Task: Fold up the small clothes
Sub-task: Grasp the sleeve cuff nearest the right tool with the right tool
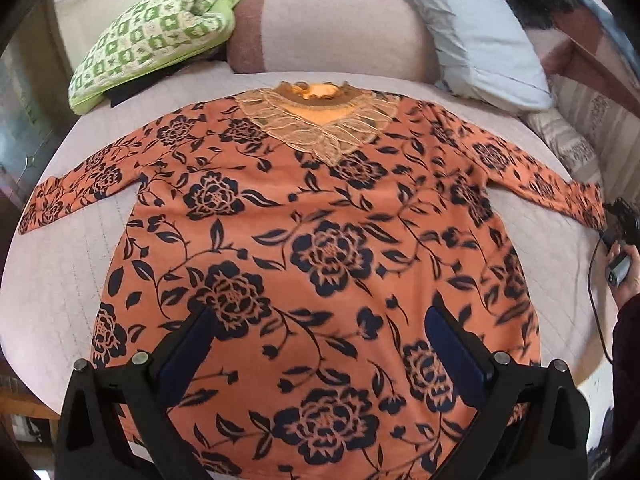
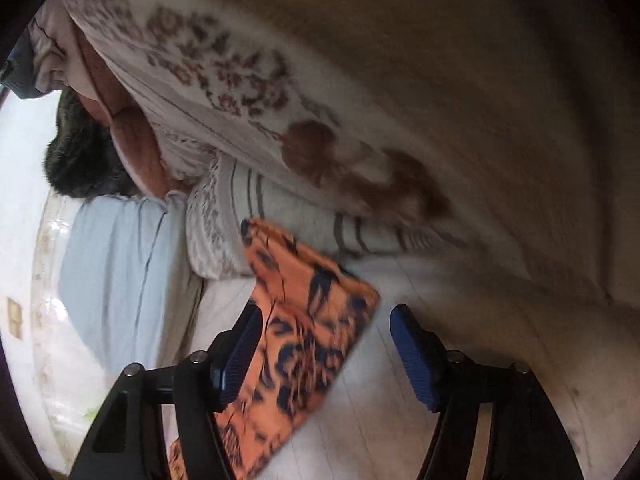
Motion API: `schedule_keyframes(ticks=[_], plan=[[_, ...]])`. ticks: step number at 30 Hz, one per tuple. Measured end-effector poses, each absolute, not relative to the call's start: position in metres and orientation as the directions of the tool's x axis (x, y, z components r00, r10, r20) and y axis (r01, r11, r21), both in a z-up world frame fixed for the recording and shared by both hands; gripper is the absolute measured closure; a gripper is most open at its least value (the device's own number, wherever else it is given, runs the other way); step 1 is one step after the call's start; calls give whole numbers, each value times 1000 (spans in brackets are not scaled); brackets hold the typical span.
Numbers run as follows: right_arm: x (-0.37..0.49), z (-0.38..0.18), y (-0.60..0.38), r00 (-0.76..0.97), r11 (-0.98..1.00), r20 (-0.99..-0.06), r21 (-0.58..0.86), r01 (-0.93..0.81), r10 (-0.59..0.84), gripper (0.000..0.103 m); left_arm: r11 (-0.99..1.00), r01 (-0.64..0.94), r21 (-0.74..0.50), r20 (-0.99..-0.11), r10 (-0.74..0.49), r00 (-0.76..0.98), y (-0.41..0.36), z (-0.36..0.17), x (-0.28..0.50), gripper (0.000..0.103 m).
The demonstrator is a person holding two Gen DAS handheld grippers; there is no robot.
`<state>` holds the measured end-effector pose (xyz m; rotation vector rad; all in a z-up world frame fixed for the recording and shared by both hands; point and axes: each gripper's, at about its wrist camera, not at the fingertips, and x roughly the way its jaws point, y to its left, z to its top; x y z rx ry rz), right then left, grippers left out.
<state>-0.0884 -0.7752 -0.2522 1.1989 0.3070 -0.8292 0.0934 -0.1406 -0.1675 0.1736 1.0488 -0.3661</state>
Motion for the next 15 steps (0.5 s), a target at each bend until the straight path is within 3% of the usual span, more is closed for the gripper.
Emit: schedule_keyframes(ticks=[1,3,5,11,15], plan=[[-82,-252,-777,674,129,-620,690,712,-401,40,929,368,-37,-870,-211,445,-141,-168,96,0],[-66,-254,-779,670,145,-636,675,723,-382,68,933,356,-44,-871,-210,443,-141,-170,100,0],[-45,-258,-778,636,167,-683,623,764,-359,88,934,353,-47,-876,-208,435,-140,-171,102,0],[-37,-233,-757,661,197,-622,648,736,-421,91,937,347,-47,-864,-212,456,-123,-166,103,0],[-22,-194,-730,769,296,-530,716,632,-358,91,946,319,-62,-844,-221,490,-100,-157,104,0]])
